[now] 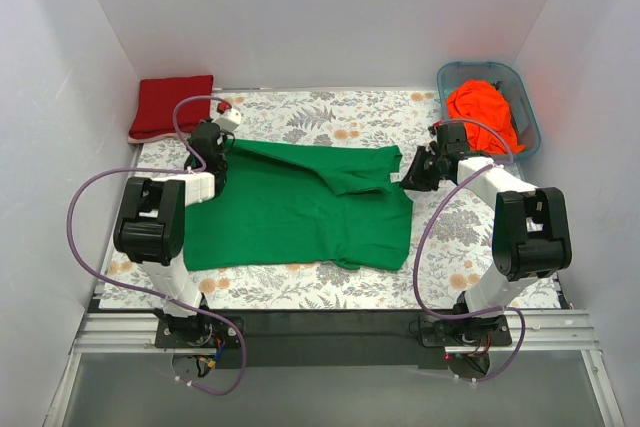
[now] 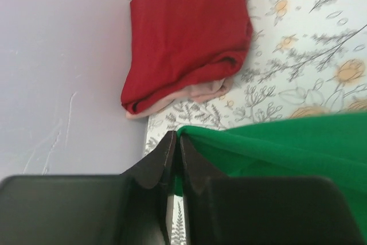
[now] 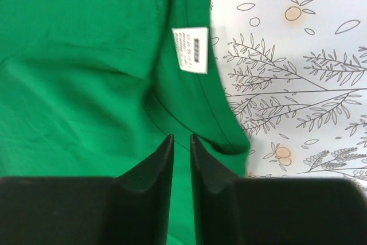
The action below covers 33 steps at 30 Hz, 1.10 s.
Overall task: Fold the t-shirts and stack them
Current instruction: Fold the tshirt
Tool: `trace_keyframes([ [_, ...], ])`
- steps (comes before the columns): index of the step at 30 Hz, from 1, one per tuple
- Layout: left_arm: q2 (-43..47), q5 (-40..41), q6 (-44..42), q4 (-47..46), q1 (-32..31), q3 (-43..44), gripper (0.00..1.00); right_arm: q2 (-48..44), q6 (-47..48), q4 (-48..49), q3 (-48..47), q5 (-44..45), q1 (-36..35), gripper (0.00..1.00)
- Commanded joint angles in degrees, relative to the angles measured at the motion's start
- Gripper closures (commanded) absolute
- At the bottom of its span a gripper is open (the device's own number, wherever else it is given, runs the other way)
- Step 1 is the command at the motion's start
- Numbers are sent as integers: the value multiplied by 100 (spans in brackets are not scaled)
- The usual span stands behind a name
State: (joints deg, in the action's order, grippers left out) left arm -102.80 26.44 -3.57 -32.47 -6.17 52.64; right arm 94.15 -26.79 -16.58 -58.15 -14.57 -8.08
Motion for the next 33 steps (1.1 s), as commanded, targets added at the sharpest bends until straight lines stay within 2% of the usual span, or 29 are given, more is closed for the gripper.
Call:
trace_keyframes([
  [1,173,625,-109,-813,37,-447,93,7,77,49,67,-169,-10,75],
  [4,331,914,84,-1269,20,-876,85,-107,86,41,32,-240,-1,57],
  [5,383,994,154,-1340,20,-965,77,-151,94,32,14,-205,-10,53],
  [6,532,1091,225,-1419,20,-1045,74,-221,103,32,-12,-178,-1,48],
  [8,734,1258,661,-1508,11,-1256,65,-274,121,41,-143,-108,-1,45],
  [11,1279,1320,1452,-1271,11,-1545,55,-230,173,41,-424,-81,-1,44],
  [15,1912,1434,1964,-1139,29,-1889,48,-2,235,137,-768,-221,-1,45],
  [17,2185,1557,2289,-736,37,-1863,46,120,331,207,-881,-432,-27,47],
  [18,2290,1671,3065,-413,37,-1776,45,147,393,260,-908,-494,-114,49],
  [19,2396,1602,3552,670,63,-1662,45,200,472,278,-943,-529,-176,50],
  [20,2614,1523,4035,1176,99,-1435,45,253,560,295,-1013,-582,-255,50],
  [21,2695,1401,5319,1677,134,-1328,44,358,717,296,-1058,-582,-439,51],
  [22,2782,1278,5845,2622,212,-1231,43,419,788,287,-1102,-582,-527,52],
  [24,2932,1049,6848,3375,274,-1073,38,604,903,322,-1216,-460,-782,53],
  [25,2968,491,7322,3770,309,-1054,37,666,929,339,-1234,-329,-853,53],
  [27,3038,4,7607,3967,310,-1159,37,850,947,401,-1269,-310,-985,54],
  [28,3047,-337,8017,4211,310,-1212,38,912,938,436,-1269,-371,-1011,56],
  [33,3004,-797,8758,4582,345,-1704,39,1176,815,550,-980,-354,-1038,57],
])
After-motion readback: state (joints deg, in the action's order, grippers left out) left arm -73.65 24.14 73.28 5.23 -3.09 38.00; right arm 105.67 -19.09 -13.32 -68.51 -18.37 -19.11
